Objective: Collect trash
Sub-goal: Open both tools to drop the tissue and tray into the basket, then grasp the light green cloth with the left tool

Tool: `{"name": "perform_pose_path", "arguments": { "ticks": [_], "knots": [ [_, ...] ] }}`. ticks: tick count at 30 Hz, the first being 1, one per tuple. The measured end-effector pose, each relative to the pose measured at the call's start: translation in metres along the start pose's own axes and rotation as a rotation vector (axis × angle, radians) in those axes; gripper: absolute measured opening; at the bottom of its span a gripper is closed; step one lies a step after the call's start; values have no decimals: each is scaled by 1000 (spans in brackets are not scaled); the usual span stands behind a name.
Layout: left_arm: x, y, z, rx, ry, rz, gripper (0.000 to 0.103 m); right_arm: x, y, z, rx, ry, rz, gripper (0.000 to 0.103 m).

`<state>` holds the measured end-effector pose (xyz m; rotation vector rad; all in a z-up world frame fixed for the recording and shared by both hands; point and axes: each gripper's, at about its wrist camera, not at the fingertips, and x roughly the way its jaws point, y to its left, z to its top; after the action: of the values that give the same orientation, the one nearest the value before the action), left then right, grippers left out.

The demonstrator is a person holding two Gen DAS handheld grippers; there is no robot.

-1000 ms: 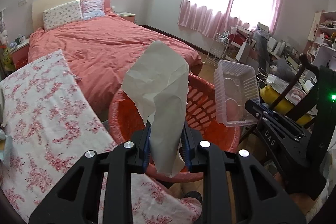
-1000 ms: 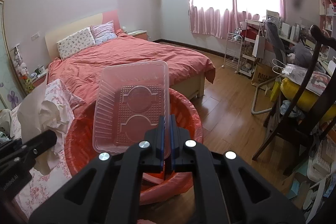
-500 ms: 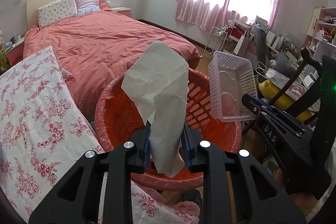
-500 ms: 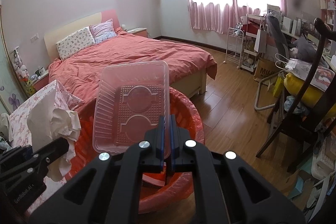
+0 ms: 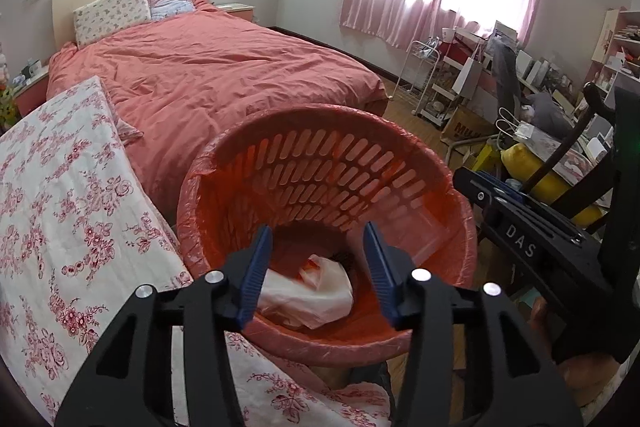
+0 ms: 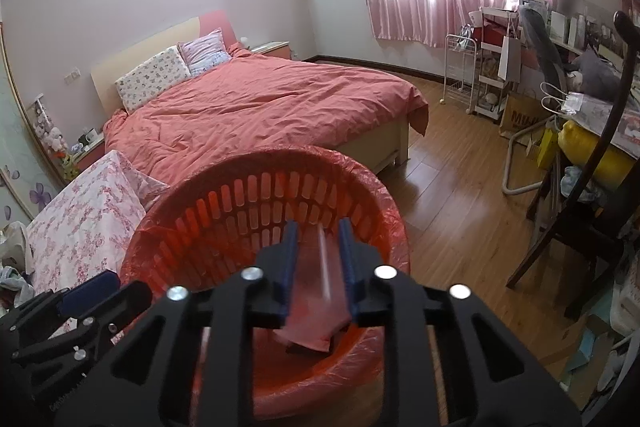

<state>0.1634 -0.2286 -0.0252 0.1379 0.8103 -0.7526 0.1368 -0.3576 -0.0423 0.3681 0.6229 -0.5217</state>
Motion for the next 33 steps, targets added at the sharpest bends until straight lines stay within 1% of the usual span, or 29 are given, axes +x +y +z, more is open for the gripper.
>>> {"name": "perform_pose_path", "arguments": {
  "ticks": [1,3,11,14,17,23,26,29,33],
  "knots": [
    [0,1,-1,-3,1,4,52,0,-1,-1,-1,1,-2,27],
    [-2,4,-2,-10,1,13,54,-2,-1,-3,-2,1,-6,30],
    [-10,14,-3,-21,-6,40,57,-14,3,-2,-29,-18,-24,39],
    [-19,23,-4,-35,-17,60,59,-20,8,-1,-44,-28,-24,42],
    [-31,38,-8,-57,-26,96,62,-28,17,-2,-65,-38,-22,45],
    [-62,77,-25,-109,-31,182,62,-44,44,-5,-109,-51,10,49],
    [-85,101,-38,-145,-41,245,62,-51,65,-10,-141,-49,38,50],
    [-105,119,-47,-182,-56,282,63,-56,92,-17,-180,-38,76,50],
    [-139,152,-66,-240,-87,360,63,-62,137,-31,-250,-20,132,50]
  ]
}}
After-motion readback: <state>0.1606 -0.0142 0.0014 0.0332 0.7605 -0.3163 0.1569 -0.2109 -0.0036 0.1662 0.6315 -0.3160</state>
